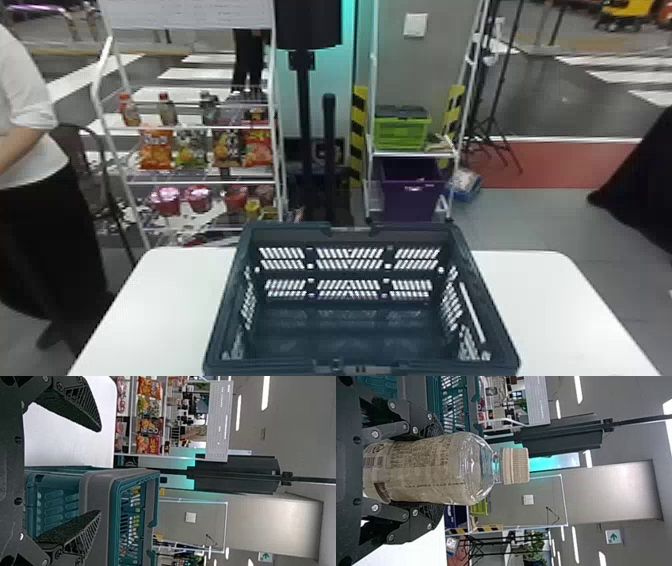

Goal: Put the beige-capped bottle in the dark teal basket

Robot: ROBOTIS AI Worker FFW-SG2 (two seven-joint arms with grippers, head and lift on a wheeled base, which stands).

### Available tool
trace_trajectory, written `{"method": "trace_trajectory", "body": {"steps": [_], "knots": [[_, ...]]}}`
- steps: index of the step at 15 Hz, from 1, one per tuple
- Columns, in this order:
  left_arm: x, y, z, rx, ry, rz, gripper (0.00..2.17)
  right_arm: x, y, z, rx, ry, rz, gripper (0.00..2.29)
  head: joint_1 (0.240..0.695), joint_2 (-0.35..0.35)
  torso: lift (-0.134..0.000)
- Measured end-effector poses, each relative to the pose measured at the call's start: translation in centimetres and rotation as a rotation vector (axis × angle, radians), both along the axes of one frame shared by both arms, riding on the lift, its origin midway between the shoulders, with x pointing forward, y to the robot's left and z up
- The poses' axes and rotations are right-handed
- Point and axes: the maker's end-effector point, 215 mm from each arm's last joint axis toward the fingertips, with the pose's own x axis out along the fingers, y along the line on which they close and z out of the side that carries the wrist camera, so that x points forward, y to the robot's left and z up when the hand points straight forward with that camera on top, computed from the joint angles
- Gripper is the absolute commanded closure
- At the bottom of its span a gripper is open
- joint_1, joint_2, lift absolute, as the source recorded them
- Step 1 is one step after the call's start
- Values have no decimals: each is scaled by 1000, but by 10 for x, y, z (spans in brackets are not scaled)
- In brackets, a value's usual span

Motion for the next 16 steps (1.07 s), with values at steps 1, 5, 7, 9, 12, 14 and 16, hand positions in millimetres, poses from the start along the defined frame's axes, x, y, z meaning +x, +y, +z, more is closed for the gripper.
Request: {"method": "trace_trajectory", "body": {"steps": [1, 5, 7, 9, 12, 14, 16], "knots": [[0, -1, -1, -2, 3, 2, 157, 1, 0, 0, -2, 5, 1, 2051, 499, 0, 0], [1, -4, -4, -8, 7, 5, 157, 2, 1, -2, -9, 17, 13, 2054, 499, 0, 0], [0, -6, -3, -11, 5, 6, 157, 2, 3, -2, -9, 20, 23, 2054, 499, 0, 0], [-4, -6, -3, -13, 3, 7, 157, 2, 4, -2, -8, 20, 24, 2054, 499, 0, 0], [-9, -5, -1, -15, -5, 8, 157, 4, 5, 11, -4, -2, 25, 2051, 499, 0, 0], [-13, -5, 1, -14, -11, 7, 157, 14, 8, 28, -5, -18, 34, 2054, 499, 0, 0], [-14, -6, 3, -14, -16, 5, 157, 34, 17, 40, -9, 12, 56, 2051, 499, 0, 0]]}}
